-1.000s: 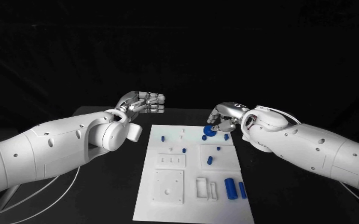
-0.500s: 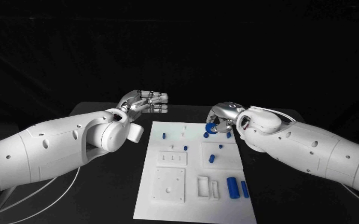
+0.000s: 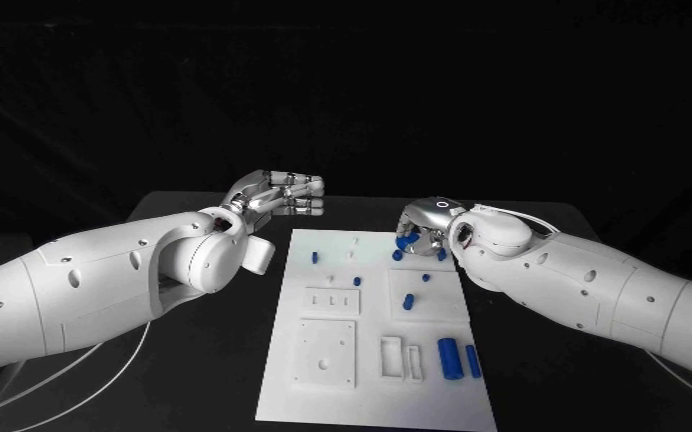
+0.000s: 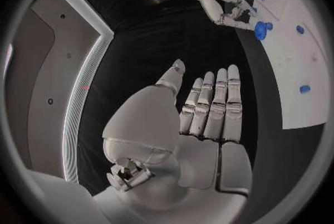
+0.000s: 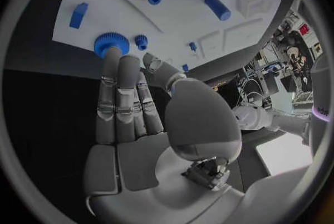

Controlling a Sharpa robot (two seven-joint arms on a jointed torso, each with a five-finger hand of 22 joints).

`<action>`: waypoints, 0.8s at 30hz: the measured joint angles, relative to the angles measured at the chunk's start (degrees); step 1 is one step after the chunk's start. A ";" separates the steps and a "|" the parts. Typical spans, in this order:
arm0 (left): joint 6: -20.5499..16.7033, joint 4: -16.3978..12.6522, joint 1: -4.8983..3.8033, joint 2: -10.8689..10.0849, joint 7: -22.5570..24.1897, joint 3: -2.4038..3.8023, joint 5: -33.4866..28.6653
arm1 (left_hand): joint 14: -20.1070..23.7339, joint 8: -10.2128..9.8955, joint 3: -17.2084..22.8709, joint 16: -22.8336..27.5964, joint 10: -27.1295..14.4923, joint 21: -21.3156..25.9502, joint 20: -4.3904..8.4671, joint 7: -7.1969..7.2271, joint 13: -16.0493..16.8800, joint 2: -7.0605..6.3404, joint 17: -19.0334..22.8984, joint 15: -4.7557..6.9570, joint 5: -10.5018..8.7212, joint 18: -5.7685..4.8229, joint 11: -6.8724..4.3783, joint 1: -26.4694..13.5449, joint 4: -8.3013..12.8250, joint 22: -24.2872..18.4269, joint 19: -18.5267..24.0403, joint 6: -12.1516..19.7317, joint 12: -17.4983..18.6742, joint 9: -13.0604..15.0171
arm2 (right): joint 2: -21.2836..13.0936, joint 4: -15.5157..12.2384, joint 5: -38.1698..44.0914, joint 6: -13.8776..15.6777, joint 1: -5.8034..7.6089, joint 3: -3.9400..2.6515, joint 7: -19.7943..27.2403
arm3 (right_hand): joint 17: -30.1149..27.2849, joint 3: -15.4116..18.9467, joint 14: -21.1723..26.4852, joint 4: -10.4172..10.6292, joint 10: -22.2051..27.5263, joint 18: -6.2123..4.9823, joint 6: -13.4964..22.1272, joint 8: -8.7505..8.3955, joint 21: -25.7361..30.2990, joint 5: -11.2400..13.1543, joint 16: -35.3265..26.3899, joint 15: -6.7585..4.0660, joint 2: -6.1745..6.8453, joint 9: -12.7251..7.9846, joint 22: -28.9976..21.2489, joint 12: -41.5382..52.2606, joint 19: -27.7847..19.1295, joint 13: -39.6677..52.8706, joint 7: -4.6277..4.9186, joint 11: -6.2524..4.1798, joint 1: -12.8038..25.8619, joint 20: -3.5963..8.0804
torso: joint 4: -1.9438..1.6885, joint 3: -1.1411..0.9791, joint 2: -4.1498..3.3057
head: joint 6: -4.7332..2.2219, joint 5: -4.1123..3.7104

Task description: Assemble the parts on the task board

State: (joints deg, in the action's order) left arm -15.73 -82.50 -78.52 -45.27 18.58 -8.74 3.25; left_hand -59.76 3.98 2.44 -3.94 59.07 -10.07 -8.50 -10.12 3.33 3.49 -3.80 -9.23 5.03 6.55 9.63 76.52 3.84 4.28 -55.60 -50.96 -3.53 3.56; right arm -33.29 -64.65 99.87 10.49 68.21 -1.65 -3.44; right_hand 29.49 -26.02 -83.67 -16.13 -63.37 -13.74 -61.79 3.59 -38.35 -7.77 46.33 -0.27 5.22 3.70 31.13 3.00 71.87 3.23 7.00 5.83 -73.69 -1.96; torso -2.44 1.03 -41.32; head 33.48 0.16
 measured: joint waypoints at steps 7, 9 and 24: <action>0.00 -0.98 -0.48 -0.27 -0.18 0.02 0.00 | 0.00 0.00 0.00 0.00 -0.20 0.00 0.00 0.00 0.00 0.01 0.00 0.00 0.00 0.00 -0.20 0.01 0.00 0.00 0.00 0.00 0.00 0.00 | 0.66 0.24 0.30 -0.14 -0.74 0.08 0.00 | -0.40 -0.72 0.06 0.07 0.00 0.46 0.00 0.00 0.88 -0.44 1.27 0.05 0.00 0.00 1.88 0.00 0.41 0.00 0.00 0.00 0.00 0.41 | -0.37 -0.04 -0.76 | -0.32 0.06; 0.00 -1.15 -0.55 -0.31 -0.21 0.02 0.00 | 0.00 0.00 0.00 0.00 -0.20 0.00 0.00 0.00 0.00 0.01 0.00 0.00 0.00 0.00 -0.21 0.01 0.00 0.00 0.00 0.00 0.00 0.00 | 0.72 0.26 0.40 -0.19 -0.74 0.07 0.00 | -0.51 -0.72 0.06 0.07 0.00 0.47 -0.01 0.00 1.22 -0.44 1.34 0.05 0.00 0.00 2.41 0.00 0.43 0.00 0.00 0.00 0.00 0.43 | -0.47 -0.03 -0.92 | -0.38 0.06; -0.04 -1.67 -0.70 -0.35 -0.27 0.01 0.01 | 0.00 0.00 0.00 0.00 -0.20 0.00 0.00 0.00 -0.01 0.01 0.01 0.00 0.00 0.00 -0.21 0.02 0.00 0.01 0.00 0.00 0.00 -0.01 | 0.82 0.35 1.22 -0.96 -1.06 0.05 -0.11 | -0.83 -2.56 0.46 0.18 -0.53 1.80 -0.20 0.00 3.54 -0.67 2.72 0.06 -0.25 -0.01 6.72 0.00 1.84 -0.01 -0.18 -0.52 0.69 1.64 | -0.67 0.35 -1.99 | -0.73 0.27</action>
State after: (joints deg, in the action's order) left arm -15.77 -84.17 -79.22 -45.61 18.31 -8.73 3.26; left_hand -59.76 3.98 2.44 -3.94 58.87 -10.07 -8.50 -10.12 3.32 3.51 -3.79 -9.23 5.03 6.54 9.42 76.54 3.84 4.28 -55.60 -50.96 -3.53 3.55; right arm -32.48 -64.30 101.08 9.53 67.15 -1.60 -3.55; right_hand 28.67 -28.58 -83.21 -15.95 -63.89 -11.93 -61.99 3.59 -34.81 -8.44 49.05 -0.21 4.97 3.69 37.85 3.00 73.71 3.23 6.82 5.31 -73.00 -0.32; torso -3.11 1.37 -43.31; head 32.75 0.43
